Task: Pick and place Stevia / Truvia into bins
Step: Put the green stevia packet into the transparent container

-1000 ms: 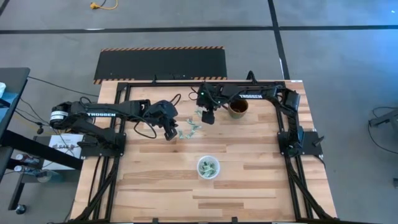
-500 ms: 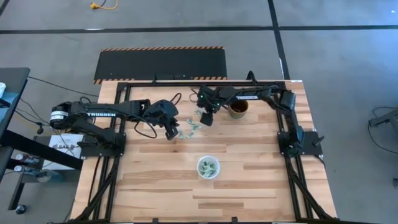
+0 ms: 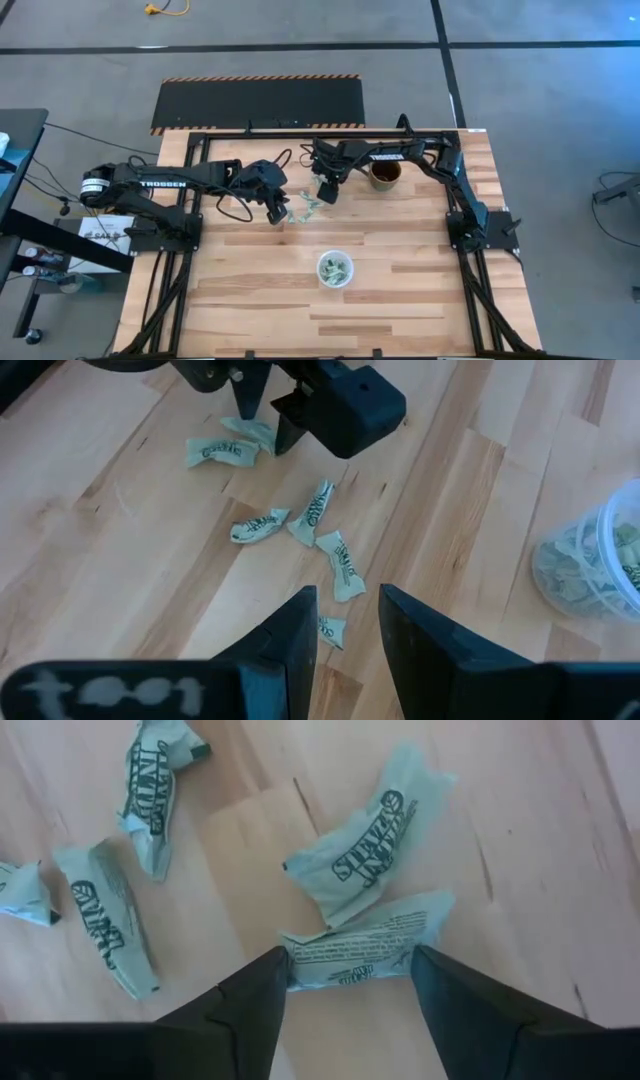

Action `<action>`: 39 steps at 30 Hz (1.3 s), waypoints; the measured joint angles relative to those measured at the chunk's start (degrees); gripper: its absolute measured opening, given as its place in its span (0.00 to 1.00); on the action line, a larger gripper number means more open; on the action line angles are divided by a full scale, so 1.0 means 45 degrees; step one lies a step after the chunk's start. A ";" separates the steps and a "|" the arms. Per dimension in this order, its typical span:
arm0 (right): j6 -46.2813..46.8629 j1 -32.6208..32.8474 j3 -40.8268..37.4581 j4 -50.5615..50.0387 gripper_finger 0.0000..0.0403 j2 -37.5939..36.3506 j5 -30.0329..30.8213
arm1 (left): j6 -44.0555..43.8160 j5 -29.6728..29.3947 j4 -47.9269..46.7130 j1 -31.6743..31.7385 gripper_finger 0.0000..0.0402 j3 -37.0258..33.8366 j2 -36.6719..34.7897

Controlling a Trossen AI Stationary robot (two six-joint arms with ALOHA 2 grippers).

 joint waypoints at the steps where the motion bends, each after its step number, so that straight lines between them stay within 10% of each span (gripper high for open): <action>1: -0.0104 0.0000 0.0001 -0.0021 0.50 0.0005 0.0009 | 0.0006 -0.0053 0.0004 0.0000 0.24 0.0000 0.0000; 16: -0.0761 -0.0001 0.0011 -0.0387 0.04 -0.0067 0.0101 | 0.0107 -0.0444 -0.0001 -0.0005 0.24 0.0000 0.0000; 32: -0.1533 0.0373 -0.0010 -0.2310 0.03 -0.3028 -0.0069 | 0.0172 -0.0912 0.0096 0.0000 0.24 0.0000 0.0000; 39: -0.4092 0.1538 -0.0004 -0.3458 0.02 -0.5557 -0.2912 | 0.0526 -0.1118 0.0146 0.0029 0.24 0.0000 0.0000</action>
